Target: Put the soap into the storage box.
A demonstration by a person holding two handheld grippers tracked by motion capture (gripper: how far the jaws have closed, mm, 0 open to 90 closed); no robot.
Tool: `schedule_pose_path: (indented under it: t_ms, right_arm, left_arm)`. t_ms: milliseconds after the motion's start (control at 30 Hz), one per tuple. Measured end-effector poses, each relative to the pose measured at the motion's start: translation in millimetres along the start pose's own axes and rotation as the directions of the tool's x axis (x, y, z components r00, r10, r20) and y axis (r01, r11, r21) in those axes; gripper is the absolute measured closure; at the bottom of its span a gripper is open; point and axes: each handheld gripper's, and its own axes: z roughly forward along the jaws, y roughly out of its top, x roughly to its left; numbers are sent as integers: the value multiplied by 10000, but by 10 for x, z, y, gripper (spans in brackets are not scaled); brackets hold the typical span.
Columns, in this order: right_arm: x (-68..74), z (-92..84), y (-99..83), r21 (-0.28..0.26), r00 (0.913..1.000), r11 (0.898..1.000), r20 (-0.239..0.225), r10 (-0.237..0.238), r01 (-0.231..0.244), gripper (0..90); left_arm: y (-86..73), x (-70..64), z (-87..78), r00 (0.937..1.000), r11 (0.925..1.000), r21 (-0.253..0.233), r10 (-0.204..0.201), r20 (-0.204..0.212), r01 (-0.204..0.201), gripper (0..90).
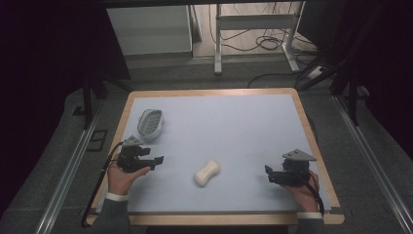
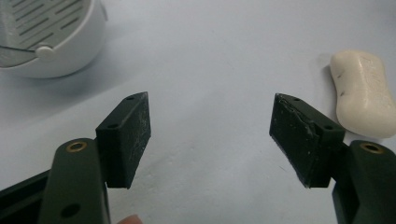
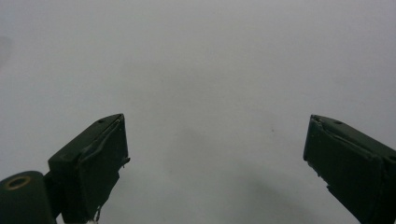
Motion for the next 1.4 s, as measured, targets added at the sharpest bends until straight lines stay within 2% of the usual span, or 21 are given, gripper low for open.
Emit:
schedule_pose_path:
  t_ms: [200, 267, 467, 633, 767, 867, 1067, 1167, 1267, 1400]
  right_arm:
    - [-83, -20, -13, -69, 9997, 9997, 82, 232, -232, 65]
    - [-93, -33, -13, -115, 9994, 9993, -53, 352, -352, 65]
    - [-112, -85, -8, -320, 9995, 9990, 9, 310, -310, 65]
    - [-151, -74, -37, -245, 9990, 9987, 56, 441, -439, 65]
    - [-151, -74, -54, -248, 9994, 9996, 315, 147, -140, 67]
    - [-168, -96, -54, -347, 9993, 9991, 283, 235, -225, 68]
    - [-216, -170, -57, -501, 9986, 9977, 245, 471, -459, 69]
    - [-237, -186, -57, -594, 9983, 9968, 219, 540, -526, 70]
    - [-238, -188, -59, -601, 9984, 9970, 261, 495, -478, 71]
    - [-225, -193, -56, -585, 9991, 9976, 218, 374, -361, 79]
  left_arm:
    - [-6, -13, -8, 9999, 9999, 45, 105, -3, -105, 291]
    - [-5, -22, -12, 9999, 9999, 52, 112, 13, -112, 290]
    - [11, -63, -31, 9996, 9996, 63, 281, 42, -281, 286]
    - [18, -87, -23, 9994, 9992, 163, 357, -24, -357, 284]
    - [36, -168, -49, 9986, 9983, 246, 520, -34, -519, 271]
    - [48, -233, -62, 9978, 9974, 275, 660, -11, -659, 265]
    - [62, -302, -31, 9950, 9931, 633, 993, -114, -984, 261]
    - [74, -304, -41, 9921, 9876, 1010, 1232, -232, -1203, 255]
    - [126, -311, -94, 9897, 9845, 1133, 1386, -354, -1338, 249]
    - [222, -353, -135, 9862, 9797, 1227, 1631, -273, -1586, 243]
